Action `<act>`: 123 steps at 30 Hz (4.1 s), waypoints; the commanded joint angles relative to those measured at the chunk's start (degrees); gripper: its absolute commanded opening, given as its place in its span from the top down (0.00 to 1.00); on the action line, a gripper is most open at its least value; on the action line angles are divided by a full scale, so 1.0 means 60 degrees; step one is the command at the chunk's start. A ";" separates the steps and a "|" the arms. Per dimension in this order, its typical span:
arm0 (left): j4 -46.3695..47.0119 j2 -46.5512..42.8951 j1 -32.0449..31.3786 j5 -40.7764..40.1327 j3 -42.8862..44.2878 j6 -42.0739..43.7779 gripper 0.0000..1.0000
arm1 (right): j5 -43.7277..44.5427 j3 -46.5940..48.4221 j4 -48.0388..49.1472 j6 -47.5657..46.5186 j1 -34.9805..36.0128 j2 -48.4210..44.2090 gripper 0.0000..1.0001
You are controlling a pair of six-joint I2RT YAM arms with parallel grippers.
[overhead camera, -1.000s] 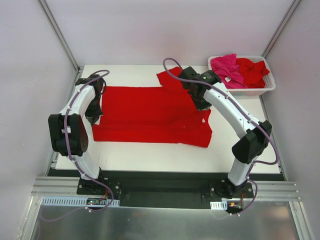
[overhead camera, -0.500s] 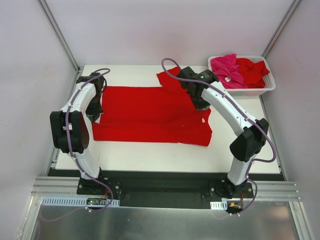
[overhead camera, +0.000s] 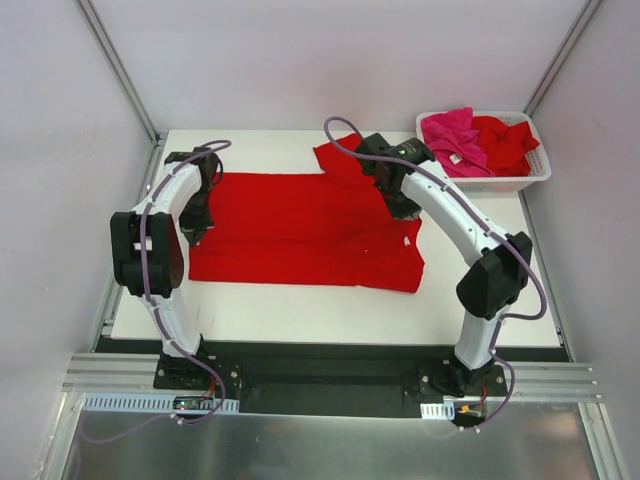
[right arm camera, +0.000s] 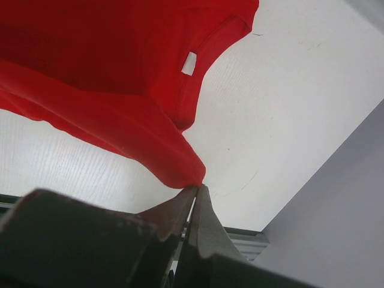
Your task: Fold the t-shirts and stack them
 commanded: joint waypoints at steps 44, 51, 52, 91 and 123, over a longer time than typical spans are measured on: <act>-0.0336 0.1879 -0.0157 -0.0098 0.1619 0.0272 1.00 | -0.0055 0.0924 -0.1721 0.0133 -0.0623 0.1467 0.99; -0.0366 0.1996 -0.0157 -0.0186 0.1692 0.0272 1.00 | -0.0157 0.1174 -0.1647 0.0133 -0.0623 0.1877 0.99; -0.0351 0.2011 -0.0157 -0.0186 0.1707 0.0272 1.00 | -0.0172 0.1217 -0.1633 0.0133 -0.0608 0.1907 0.99; -0.0453 0.1791 0.0107 -0.0552 0.1283 0.0170 1.00 | 0.0004 0.2726 -0.1647 0.0309 -0.0755 0.2684 0.99; -0.0629 0.1908 0.0195 -0.1035 0.1282 0.0097 0.91 | -0.0641 0.3488 -0.1559 0.0382 -0.1384 0.3592 0.78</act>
